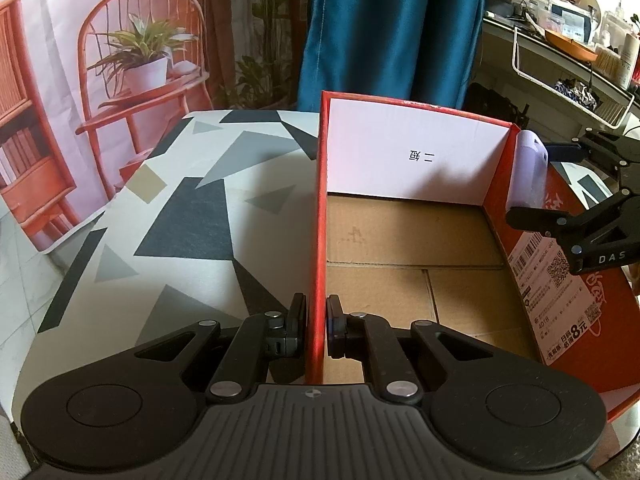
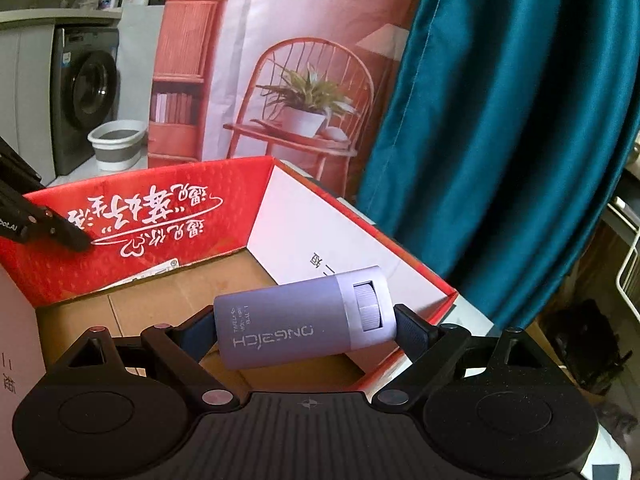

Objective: Organize rigid objects
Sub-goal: 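Lift the lavender stick with the right gripper and release it into the red box, then return the right tool to the items and lower it over the red-capped marker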

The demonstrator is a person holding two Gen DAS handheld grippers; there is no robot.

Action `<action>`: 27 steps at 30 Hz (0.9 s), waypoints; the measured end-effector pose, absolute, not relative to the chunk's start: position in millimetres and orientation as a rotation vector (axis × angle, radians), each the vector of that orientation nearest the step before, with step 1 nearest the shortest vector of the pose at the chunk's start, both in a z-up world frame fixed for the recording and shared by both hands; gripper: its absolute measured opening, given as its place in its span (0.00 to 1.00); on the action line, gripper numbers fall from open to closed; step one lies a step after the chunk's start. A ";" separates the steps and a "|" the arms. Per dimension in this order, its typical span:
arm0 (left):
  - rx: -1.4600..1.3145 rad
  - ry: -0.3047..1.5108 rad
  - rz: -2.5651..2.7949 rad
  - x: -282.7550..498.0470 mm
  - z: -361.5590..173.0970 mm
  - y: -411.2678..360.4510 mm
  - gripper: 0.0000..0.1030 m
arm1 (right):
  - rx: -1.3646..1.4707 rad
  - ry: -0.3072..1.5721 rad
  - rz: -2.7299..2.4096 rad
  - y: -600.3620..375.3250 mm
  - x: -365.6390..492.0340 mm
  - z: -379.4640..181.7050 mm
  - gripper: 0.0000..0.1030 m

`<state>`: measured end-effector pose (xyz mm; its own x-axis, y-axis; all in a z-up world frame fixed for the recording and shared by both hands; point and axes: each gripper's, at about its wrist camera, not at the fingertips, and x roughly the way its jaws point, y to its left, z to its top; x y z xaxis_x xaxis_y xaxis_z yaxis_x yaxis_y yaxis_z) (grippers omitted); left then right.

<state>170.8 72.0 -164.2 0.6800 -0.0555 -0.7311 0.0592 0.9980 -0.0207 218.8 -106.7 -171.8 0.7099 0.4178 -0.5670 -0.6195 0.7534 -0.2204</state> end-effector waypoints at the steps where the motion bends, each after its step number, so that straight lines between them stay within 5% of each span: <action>1: 0.007 0.820 -0.064 170.8 -164.5 72.1 0.11 | -0.421 0.518 0.589 -105.9 218.4 -172.1 0.86; 9: 0.010 0.821 -0.063 170.2 -165.0 71.1 0.11 | -0.391 0.511 0.548 -106.9 217.2 -169.5 0.90; 11: 0.009 0.821 -0.063 170.2 -164.5 71.4 0.11 | -0.366 0.515 0.535 -111.4 216.1 -167.0 0.99; 27: 0.011 0.825 -0.059 169.9 -165.8 70.6 0.11 | -0.015 0.475 0.375 -185.2 183.3 -163.4 1.00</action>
<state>169.9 70.6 -165.8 0.6770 -0.0486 -0.7344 0.0572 0.9983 -0.0133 183.3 -185.2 -163.4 0.8222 0.3491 -0.4495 -0.3563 0.9316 0.0719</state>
